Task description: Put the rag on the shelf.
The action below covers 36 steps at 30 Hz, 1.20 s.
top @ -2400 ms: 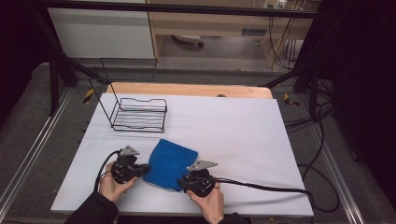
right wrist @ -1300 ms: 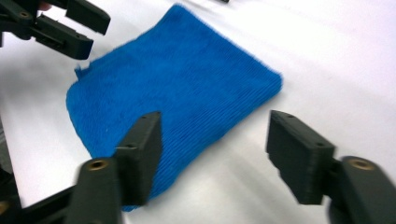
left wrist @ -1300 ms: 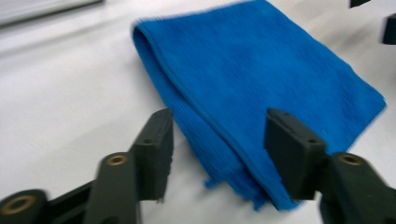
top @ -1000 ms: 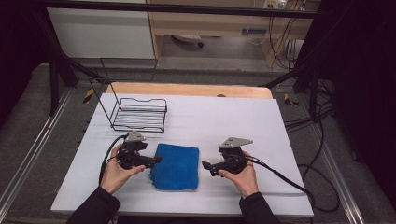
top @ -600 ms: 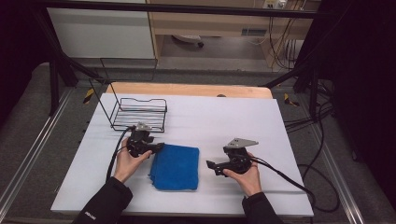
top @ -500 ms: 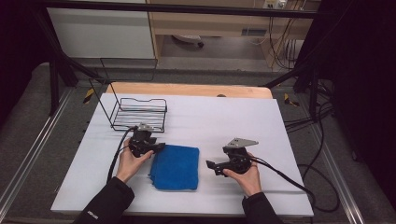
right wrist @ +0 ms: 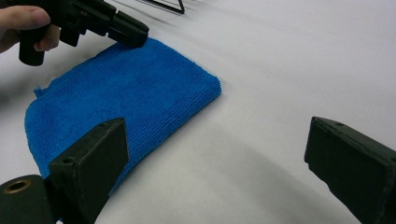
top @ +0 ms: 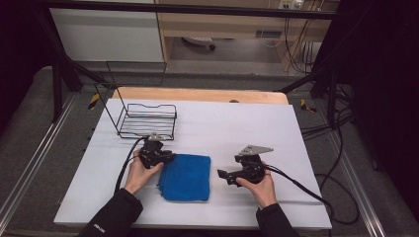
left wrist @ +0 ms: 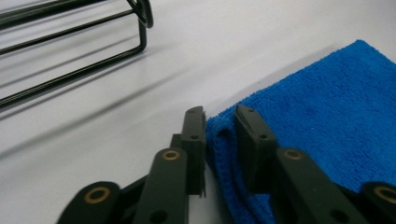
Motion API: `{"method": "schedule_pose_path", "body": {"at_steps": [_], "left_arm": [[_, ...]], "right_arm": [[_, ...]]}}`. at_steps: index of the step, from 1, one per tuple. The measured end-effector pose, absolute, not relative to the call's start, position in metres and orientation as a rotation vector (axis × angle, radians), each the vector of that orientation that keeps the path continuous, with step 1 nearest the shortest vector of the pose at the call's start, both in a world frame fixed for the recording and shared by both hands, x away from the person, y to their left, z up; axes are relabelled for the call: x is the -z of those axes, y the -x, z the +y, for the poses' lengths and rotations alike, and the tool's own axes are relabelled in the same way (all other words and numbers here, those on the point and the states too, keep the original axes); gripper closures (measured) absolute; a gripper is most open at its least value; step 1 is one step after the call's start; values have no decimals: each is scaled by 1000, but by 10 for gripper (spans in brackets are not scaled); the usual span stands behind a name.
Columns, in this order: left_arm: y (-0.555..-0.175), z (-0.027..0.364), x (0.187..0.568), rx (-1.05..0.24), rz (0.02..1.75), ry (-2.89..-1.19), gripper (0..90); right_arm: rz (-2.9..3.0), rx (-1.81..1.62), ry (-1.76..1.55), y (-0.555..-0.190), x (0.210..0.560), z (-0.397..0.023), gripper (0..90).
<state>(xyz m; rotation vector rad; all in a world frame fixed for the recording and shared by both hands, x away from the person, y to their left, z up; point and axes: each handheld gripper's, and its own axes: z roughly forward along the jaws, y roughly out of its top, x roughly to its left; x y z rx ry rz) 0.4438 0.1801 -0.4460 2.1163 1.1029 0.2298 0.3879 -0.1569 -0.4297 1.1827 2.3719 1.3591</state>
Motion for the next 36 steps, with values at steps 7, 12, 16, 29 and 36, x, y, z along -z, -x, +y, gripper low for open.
{"method": "schedule_pose_path", "body": {"at_steps": [7, 12, 16, 29, 36], "left_arm": [[-443, 180, 447, -232, 1069, -2126, 819], [-443, 183, 450, -221, 1054, -2113, 820], [-441, 183, 452, -242, 1049, -2096, 821], [-441, 183, 451, -242, 1049, -2098, 820], [-441, 183, 451, -237, 1052, -2096, 821]], "right_arm": [[2360, -1348, -1188, -394, 428, -150, 39], [2349, -1328, -1172, -402, 426, -138, 37], [2341, -1313, -1183, -414, 426, -125, 70], [2368, -1254, -1258, -439, 443, -95, 358], [2420, -1209, -1280, -440, 449, -93, 554]]}}
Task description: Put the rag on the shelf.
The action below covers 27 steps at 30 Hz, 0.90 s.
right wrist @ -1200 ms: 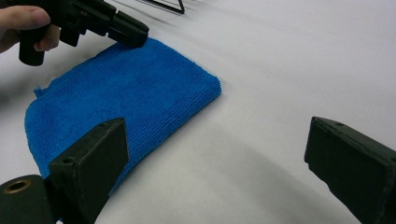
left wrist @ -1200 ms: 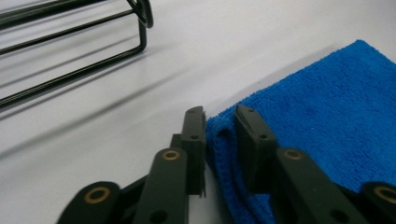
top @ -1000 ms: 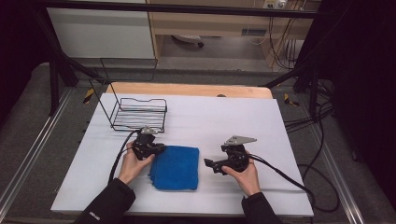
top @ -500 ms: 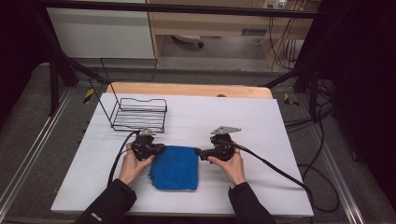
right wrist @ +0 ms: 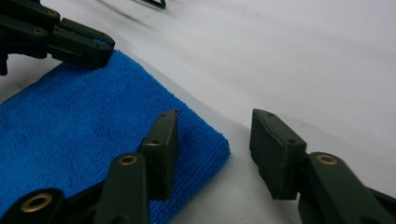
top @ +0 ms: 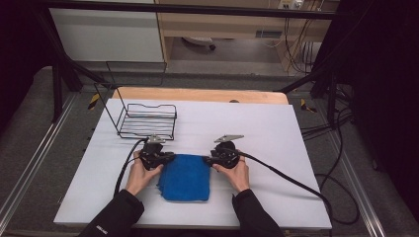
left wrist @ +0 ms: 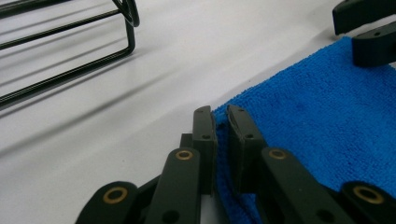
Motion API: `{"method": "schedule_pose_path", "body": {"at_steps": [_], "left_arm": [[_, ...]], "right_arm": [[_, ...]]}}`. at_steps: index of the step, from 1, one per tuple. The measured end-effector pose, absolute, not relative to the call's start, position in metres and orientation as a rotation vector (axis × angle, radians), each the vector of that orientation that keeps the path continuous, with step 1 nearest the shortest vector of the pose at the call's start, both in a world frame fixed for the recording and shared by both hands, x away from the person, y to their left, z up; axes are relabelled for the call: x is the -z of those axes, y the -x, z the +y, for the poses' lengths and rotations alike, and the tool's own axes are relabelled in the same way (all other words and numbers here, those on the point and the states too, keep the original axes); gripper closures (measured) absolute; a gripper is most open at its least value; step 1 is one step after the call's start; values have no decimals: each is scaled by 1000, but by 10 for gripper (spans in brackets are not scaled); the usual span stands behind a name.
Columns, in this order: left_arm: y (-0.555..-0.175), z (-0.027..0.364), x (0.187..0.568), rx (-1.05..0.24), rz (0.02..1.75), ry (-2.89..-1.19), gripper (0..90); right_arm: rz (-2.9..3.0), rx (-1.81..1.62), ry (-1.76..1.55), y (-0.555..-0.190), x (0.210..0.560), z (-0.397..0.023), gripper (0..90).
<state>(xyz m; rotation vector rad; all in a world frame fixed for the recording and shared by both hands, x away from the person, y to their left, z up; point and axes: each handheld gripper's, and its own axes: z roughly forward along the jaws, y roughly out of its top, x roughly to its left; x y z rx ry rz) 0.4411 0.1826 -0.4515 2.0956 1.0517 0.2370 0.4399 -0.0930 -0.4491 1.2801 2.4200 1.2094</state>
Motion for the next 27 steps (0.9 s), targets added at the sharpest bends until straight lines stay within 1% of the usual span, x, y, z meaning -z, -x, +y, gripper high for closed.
{"method": "schedule_pose_path", "body": {"at_steps": [2, 5, 12, 15, 20, 27], "left_arm": [[-441, 183, 452, -233, 1053, -2092, 821], [-442, 183, 452, -232, 1051, -2093, 820], [-442, 184, 452, -226, 1052, -2090, 820], [-443, 185, 452, -216, 1055, -2086, 823], [-443, 185, 452, -203, 1066, -2075, 830], [-444, 187, 451, -166, 1096, -2054, 844]], "right_arm": [[2428, -1208, -1289, -441, 449, -93, 601], [2447, -1194, -1303, -443, 452, -93, 643], [2480, -1211, -1342, -443, 452, -93, 785], [2495, -1219, -1383, -444, 451, -93, 829], [2500, -1226, -1423, -444, 450, -93, 853], [2493, -1243, -1411, -443, 446, -95, 856]]}}
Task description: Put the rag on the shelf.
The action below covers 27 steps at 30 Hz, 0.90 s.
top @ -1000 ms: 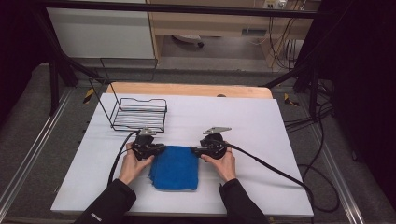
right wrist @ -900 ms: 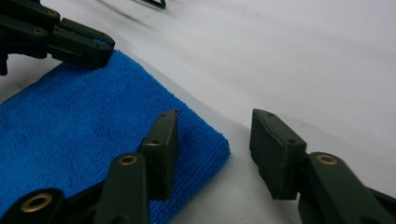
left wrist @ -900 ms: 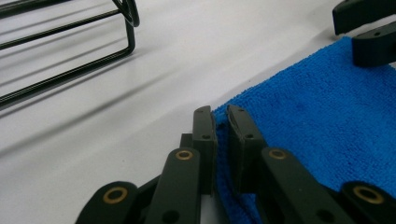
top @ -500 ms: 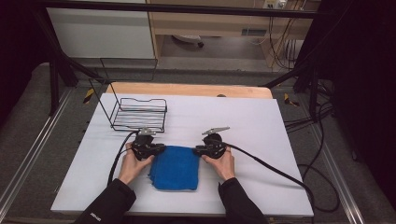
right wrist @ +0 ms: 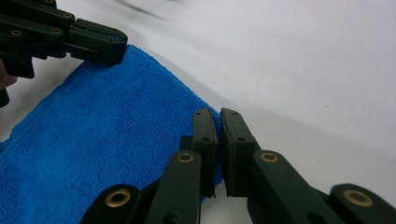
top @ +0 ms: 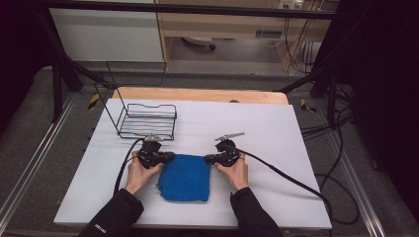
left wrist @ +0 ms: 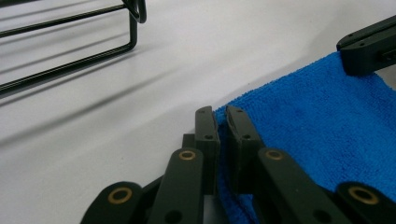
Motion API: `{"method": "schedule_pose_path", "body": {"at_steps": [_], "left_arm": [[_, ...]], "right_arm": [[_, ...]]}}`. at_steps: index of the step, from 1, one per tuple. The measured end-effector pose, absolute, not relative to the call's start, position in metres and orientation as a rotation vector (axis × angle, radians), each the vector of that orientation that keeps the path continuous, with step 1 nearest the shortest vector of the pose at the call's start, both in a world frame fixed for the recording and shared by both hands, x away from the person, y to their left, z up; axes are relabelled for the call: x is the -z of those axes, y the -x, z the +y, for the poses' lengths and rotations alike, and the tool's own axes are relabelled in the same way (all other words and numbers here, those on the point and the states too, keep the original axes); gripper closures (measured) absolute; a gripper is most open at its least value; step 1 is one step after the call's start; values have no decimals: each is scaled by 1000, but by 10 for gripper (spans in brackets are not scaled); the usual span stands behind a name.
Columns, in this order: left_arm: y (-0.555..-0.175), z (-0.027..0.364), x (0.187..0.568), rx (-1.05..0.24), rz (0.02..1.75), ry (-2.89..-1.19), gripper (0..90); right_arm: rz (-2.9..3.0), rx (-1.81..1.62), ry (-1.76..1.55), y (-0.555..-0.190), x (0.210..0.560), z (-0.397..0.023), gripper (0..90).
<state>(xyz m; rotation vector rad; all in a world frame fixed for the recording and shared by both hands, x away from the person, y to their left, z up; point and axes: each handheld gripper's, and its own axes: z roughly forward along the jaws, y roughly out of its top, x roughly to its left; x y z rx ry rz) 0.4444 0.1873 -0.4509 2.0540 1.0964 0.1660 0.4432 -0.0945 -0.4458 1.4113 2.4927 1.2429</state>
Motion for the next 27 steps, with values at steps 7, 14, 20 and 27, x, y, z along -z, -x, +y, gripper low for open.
{"method": "schedule_pose_path", "body": {"at_steps": [7, 14, 20, 27], "left_arm": [[-442, 190, 443, -180, 1080, -2038, 851], [-436, 192, 429, -221, 1047, -2004, 852], [-428, 193, 421, -250, 1025, -1990, 852], [-420, 199, 411, -266, 1004, -1959, 852]], "right_arm": [[2467, -1281, -1397, -440, 440, -95, 856], [2422, -1339, -1345, -433, 429, -98, 857], [2398, -1363, -1292, -428, 421, -99, 858], [2367, -1418, -1230, -418, 408, -98, 859]]}}
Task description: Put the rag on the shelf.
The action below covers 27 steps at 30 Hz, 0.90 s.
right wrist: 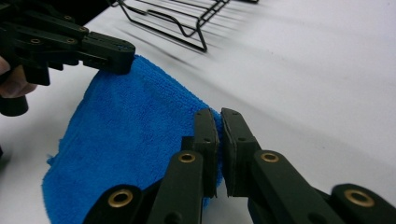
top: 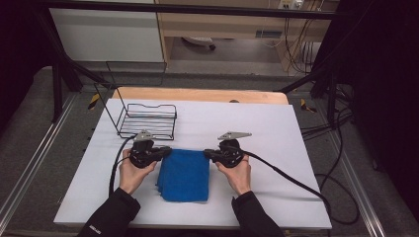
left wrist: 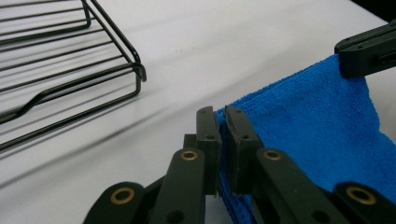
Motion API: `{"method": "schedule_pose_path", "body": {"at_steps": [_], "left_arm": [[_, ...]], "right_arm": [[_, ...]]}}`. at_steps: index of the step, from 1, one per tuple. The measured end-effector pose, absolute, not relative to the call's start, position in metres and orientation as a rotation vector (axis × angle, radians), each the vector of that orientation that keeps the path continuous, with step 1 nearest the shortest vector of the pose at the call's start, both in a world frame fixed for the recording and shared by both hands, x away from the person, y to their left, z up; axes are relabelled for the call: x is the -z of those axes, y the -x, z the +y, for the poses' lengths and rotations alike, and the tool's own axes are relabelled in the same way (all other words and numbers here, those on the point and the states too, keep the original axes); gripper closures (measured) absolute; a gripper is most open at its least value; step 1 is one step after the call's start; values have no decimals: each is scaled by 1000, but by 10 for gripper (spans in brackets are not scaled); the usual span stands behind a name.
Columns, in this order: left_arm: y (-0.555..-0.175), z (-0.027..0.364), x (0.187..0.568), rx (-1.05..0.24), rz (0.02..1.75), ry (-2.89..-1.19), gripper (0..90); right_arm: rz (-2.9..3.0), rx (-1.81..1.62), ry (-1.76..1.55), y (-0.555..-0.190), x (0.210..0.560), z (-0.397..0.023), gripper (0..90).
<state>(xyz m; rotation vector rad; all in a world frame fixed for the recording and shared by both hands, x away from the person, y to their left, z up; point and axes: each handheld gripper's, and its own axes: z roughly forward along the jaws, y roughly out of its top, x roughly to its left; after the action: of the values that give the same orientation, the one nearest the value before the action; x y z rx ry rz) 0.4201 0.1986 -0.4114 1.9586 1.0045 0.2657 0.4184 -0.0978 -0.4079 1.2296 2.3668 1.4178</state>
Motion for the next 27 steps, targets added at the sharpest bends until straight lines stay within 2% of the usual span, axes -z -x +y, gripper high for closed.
{"method": "schedule_pose_path", "body": {"at_steps": [27], "left_arm": [[-385, 205, 364, -392, 898, -1815, 851]], "right_arm": [[2260, -1485, -1033, -400, 357, -100, 860]]}}
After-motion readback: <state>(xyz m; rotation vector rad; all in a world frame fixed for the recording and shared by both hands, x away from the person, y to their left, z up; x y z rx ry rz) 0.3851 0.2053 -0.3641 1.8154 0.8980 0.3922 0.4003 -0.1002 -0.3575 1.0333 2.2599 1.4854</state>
